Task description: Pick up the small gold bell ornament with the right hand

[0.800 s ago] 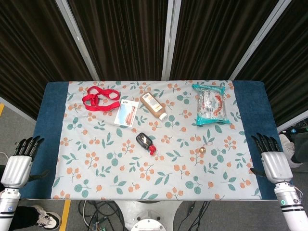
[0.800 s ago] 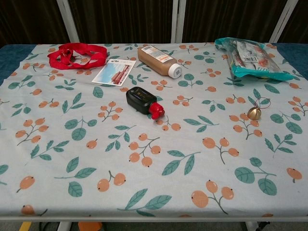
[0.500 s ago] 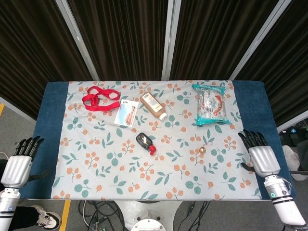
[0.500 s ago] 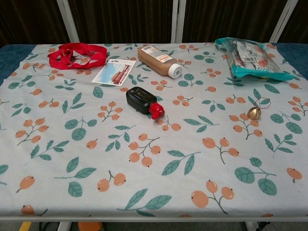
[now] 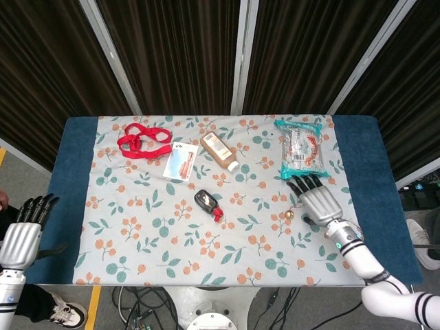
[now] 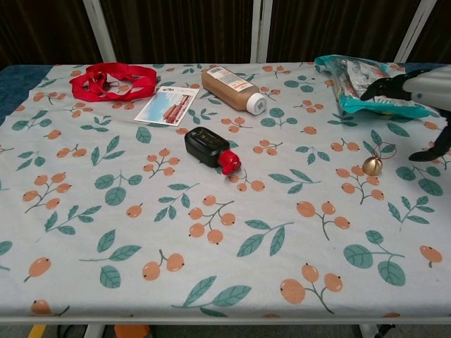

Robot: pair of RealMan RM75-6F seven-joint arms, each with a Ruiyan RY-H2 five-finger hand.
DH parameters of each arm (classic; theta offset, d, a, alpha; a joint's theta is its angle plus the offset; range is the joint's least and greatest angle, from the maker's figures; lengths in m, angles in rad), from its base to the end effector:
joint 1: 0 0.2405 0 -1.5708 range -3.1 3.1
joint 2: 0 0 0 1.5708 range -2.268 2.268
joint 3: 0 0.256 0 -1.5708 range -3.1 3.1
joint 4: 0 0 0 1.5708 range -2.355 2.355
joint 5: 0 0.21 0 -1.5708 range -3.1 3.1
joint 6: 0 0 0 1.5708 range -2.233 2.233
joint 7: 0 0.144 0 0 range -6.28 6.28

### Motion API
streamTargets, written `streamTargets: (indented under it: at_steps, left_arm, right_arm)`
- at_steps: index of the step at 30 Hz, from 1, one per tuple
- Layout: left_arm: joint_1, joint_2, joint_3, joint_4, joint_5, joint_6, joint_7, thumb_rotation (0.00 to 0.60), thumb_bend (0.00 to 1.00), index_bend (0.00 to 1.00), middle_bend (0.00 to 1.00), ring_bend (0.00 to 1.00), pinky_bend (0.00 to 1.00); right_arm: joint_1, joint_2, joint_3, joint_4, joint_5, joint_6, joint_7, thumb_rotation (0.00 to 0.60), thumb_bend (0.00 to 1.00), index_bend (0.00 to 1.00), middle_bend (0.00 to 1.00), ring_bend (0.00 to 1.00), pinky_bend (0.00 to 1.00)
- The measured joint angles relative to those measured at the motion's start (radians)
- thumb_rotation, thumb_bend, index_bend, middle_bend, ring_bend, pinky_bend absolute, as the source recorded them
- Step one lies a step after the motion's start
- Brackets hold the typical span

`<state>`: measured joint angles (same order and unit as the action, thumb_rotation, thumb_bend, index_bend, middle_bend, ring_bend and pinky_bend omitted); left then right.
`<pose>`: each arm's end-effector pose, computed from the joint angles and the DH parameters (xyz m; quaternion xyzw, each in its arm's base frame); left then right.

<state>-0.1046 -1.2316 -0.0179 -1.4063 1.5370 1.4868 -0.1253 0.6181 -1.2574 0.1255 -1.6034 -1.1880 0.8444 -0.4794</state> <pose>-0.3347 0.1832 0.1360 -0.6048 -0.3930 -0.4006 0.5651 -0.2156 -0.3220 0.0511 0.8015 -0.3069 0.2378 0.4548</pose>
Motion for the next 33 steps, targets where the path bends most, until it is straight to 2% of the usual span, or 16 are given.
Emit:
streamTargets:
  at_steps: [3,6,16,25,33]
  left_arm:
    - [0.001,0.003,0.000,0.003,-0.003,-0.001,-0.009,0.600,0.00,0.09,0.03,0.00,0.04]
    - [0.002,0.005,0.001,0.006,-0.005,-0.004,-0.017,0.600,0.00,0.09,0.03,0.00,0.04]
    - [0.003,0.002,0.003,0.020,-0.006,-0.009,-0.037,0.600,0.00,0.09,0.03,0.00,0.04]
    - [0.004,0.002,0.005,0.022,-0.010,-0.017,-0.049,0.600,0.00,0.09,0.03,0.00,0.04]
    - [0.003,0.000,0.006,0.025,-0.012,-0.022,-0.051,0.600,0.00,0.09,0.03,0.00,0.04]
  right_arm:
    - [0.045,-0.042,0.007,0.018,0.049,-0.036,-0.040,0.600,0.18,0.19,0.00,0.00,0.00]
    - [0.071,-0.065,0.007,0.031,0.080,-0.051,-0.061,0.600,0.21,0.23,0.00,0.00,0.00]
    - [0.085,-0.081,-0.021,0.039,0.111,-0.022,-0.073,0.600,0.21,0.30,0.00,0.00,0.00]
    - [0.083,-0.067,-0.030,0.026,0.077,0.001,-0.018,0.600,0.22,0.36,0.00,0.00,0.00]
    - [0.087,-0.074,-0.052,0.040,0.088,0.002,-0.022,0.600,0.24,0.42,0.00,0.00,0.00]
